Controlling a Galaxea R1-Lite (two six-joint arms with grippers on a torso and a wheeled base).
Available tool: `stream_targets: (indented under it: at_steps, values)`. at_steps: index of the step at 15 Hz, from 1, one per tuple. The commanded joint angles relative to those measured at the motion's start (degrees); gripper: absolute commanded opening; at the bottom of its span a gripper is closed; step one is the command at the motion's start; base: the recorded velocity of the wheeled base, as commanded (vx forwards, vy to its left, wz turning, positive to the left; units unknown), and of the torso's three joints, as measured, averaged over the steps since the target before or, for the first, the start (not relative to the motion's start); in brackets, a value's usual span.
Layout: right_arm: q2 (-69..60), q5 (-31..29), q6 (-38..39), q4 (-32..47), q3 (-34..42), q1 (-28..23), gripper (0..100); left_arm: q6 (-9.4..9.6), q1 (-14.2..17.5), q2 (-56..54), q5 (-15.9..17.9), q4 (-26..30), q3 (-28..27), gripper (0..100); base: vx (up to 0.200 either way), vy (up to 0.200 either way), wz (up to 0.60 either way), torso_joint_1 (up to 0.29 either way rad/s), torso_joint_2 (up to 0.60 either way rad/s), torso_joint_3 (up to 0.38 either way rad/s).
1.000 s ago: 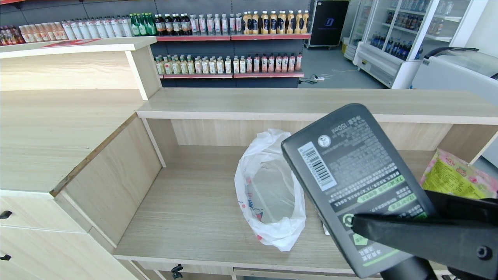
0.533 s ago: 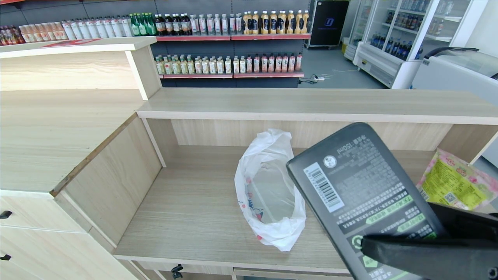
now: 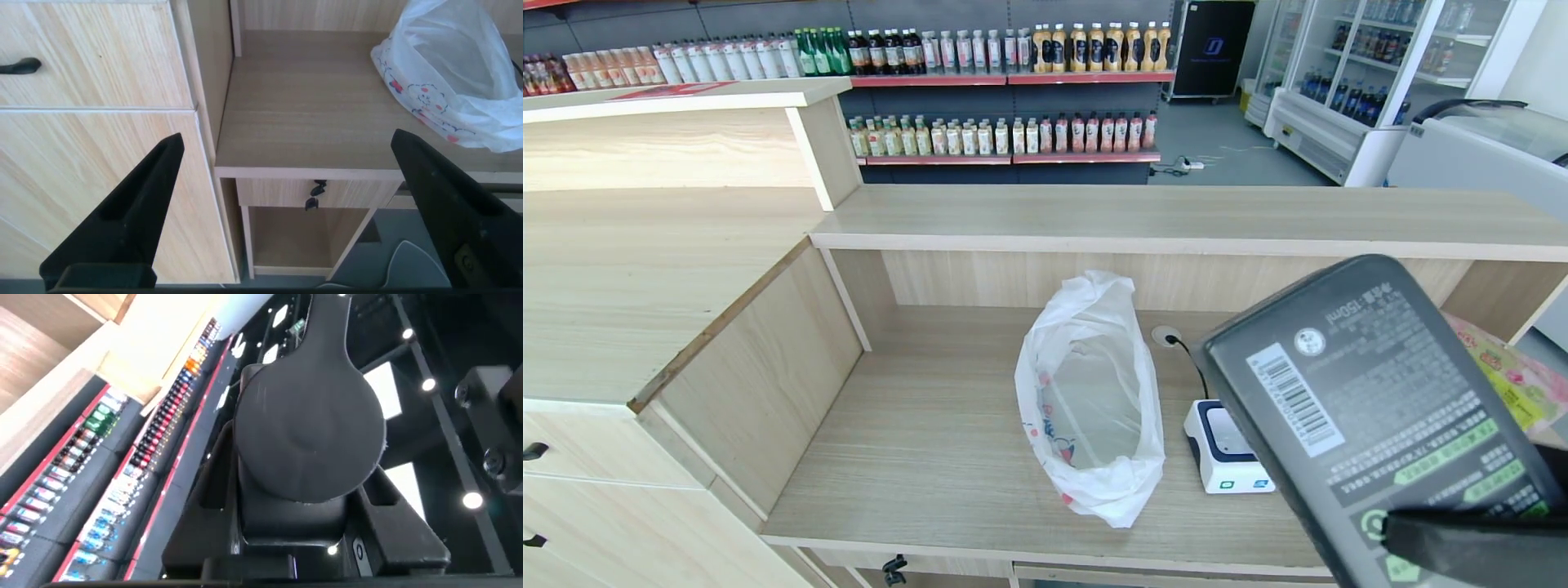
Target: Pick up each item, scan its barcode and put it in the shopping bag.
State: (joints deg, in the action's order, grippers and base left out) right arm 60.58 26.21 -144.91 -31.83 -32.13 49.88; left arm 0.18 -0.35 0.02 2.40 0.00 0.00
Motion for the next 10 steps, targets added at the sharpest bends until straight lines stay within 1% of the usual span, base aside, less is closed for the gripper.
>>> stream_targets:
  at_steps: [1,2,3,4,5,6,7,8,9,10]
  values:
    - [-0.46,-0.02,3.85,0.1,-2.49,-2.77,0,-0.01,0.0,0.06,0.06,0.0,0.0,100,0.0,0.0,0.0,0.0,0.0,0.0]
    - [-0.72,-1.95,10.7,0.45,-4.16,-7.26,0,-0.01,0.0,0.06,0.06,0.0,0.0,100,0.0,0.0,0.0,0.0,0.0,0.0]
    - [-1.6,-7.14,19.05,2.3,-4.96,-12.35,0,-0.01,0.0,0.06,-0.03,0.0,0.0,100,0.0,0.0,0.0,0.0,0.0,0.0]
    - [-4.59,-15.4,35.57,9.59,-5.57,-18.77,0,-0.01,0.0,0.06,-0.03,0.0,0.0,100,0.0,0.0,0.0,0.0,0.0,0.0]
    - [-6.52,-17.33,46.91,16.1,-6.8,-21.67,0,-0.01,0.0,0.06,0.06,0.0,0.0,100,0.0,0.0,0.0,0.0,0.0,0.0]
    - [-7.93,-18.65,56.93,22.95,-10.05,-27.03,0,-0.01,0.0,0.06,-0.03,0.0,0.0,100,0.0,0.0,0.0,0.0,0.0,0.0]
    - [-8.46,-20.5,63.87,28.67,-13.13,-32.92,0,-0.01,0.0,0.06,-0.03,0.0,0.0,100,0.0,0.0,0.0,0.0,0.0,0.0]
    - [-8.54,-21.55,71.52,33.06,-16.03,-36.09,0,-0.01,0.0,0.06,-0.03,0.0,0.0,100,0.0,0.0,0.0,0.0,0.0,0.0]
    - [-8.54,-22.78,78.64,36.84,-17.96,-37.58,0,-0.01,0.0,0.06,0.06,0.0,0.0,100,0.0,0.0,0.0,0.0,0.0,0.0]
    - [-8.37,-26.21,94.81,45.28,-21.74,-41.36,0,-0.01,0.0,0.06,-0.03,0.0,0.0,100,0.0,0.0,0.0,0.0,0.0,0.0]
